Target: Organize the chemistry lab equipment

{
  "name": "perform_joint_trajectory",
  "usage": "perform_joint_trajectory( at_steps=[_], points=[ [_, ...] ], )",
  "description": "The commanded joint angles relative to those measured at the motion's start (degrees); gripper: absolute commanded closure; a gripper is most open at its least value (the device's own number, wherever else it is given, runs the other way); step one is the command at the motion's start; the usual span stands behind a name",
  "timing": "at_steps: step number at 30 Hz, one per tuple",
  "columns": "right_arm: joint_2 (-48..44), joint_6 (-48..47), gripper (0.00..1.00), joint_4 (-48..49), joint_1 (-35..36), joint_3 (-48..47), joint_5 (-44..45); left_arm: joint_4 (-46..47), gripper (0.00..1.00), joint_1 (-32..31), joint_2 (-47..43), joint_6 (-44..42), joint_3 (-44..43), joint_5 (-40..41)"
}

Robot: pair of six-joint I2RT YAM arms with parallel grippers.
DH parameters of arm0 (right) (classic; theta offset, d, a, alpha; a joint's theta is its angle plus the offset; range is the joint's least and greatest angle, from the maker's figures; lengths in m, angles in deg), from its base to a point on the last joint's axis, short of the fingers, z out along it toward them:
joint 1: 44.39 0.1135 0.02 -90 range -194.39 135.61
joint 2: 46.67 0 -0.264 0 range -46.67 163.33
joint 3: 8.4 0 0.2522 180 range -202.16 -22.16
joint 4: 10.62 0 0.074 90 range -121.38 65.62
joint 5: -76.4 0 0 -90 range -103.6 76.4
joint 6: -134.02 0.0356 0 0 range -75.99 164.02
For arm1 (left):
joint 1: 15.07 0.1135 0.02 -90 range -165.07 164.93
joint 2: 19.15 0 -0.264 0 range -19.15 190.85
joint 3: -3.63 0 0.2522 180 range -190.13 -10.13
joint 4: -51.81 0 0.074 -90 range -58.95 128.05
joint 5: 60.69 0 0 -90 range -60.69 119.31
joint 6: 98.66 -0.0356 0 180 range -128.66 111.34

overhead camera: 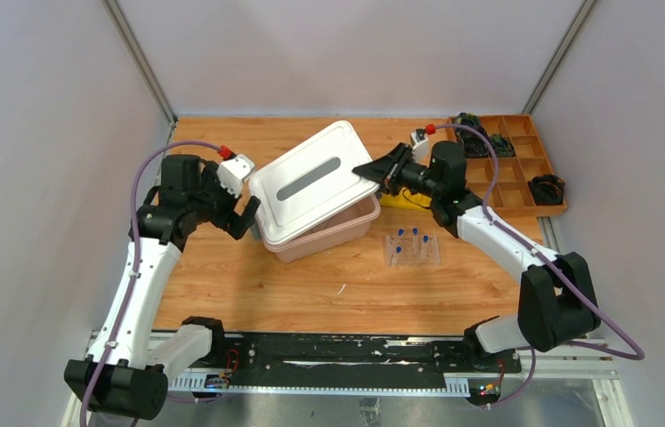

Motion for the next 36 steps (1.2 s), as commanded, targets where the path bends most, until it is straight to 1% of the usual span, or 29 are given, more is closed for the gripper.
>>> perform_joint_trajectory(
  at_steps=[1, 5, 10, 15, 20, 23, 26, 28, 31, 36],
  points=[
    [-0.71, -1.95, 1.00, 4.16, 0.66, 1.51, -0.02, 5.33, 0.00, 0.40, -0.11, -2.15, 4.14, 1.74],
    [-0.58, -2.34, 1.00, 4.72, 0.66, 3.42, 0.18, 7.81, 0.00, 0.39, 0.34, -2.18, 6.88, 1.73],
    [-0.47, -2.11, 1.00, 5.71, 0.99, 5.56, 0.78, 9.29, 0.00, 0.42, 1.23, -1.13, 7.45, 1.05],
    [-1.12, -3.86, 0.93, 4.34, 1.29, 6.81, 2.80, 11.23, 0.00, 0.37, 1.54, -0.46, 8.28, 0.15],
    [-0.89, -7.25, 0.81, 2.00, 1.53, 7.02, 4.62, 12.49, 0.00, 0.41, 2.70, -0.36, 9.34, -0.62],
    [-0.67, -10.38, 0.75, -1.58, 1.54, 5.88, 5.40, 13.63, 0.00, 0.42, 3.08, -0.45, 10.23, 0.01],
    [-0.99, -13.34, 0.71, -5.79, 1.45, 4.51, 6.55, 14.59, 0.00, 0.36, 3.12, -0.30, 11.25, 0.03],
    [-1.50, -14.33, 0.68, -6.86, 1.45, 4.53, 8.44, 14.67, 0.00, 0.40, 3.18, -0.20, 11.44, 0.04],
    [-1.44, -17.44, 0.57, -11.63, 1.45, 2.87, 10.17, 14.57, 0.00, 0.35, 2.41, -0.71, 11.32, 0.57],
    [-2.29, -26.40, 0.38, -27.35, 1.44, -3.58, 15.21, 14.25, 0.00, 0.41, 1.78, -1.09, 10.45, 0.74]
  ],
)
